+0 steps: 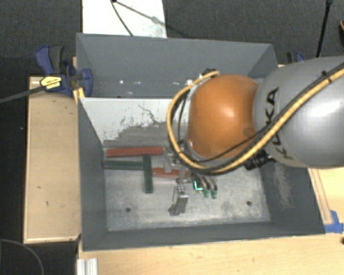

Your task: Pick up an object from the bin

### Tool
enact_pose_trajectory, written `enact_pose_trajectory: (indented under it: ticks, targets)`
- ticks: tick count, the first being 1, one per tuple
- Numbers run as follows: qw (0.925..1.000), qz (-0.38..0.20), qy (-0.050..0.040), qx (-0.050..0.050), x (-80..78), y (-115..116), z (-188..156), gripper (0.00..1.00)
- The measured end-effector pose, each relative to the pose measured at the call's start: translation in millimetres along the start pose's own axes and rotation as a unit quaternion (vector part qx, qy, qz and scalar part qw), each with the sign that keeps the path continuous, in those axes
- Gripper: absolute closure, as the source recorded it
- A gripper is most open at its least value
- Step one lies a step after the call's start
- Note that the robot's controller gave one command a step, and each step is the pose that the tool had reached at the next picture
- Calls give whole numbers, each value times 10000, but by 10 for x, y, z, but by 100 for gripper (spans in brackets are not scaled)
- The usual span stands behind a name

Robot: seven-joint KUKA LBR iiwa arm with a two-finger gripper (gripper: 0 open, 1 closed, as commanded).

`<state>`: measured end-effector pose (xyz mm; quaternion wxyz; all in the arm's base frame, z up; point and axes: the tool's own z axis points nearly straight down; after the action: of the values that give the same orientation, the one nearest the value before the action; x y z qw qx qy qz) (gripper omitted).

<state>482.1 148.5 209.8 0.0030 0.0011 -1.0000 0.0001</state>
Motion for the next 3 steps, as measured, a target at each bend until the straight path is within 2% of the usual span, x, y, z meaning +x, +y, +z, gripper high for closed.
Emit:
enact_pose_trajectory:
  ticks: [1, 2, 3]
  targets:
    - [9936, 1128, -43, -8, -432, -109, 413, 0]
    - [9962, 874, -9, 5, -755, -311, 1434, 0]
    - [9960, 897, -36, -9, -765, -297, 1391, 100]
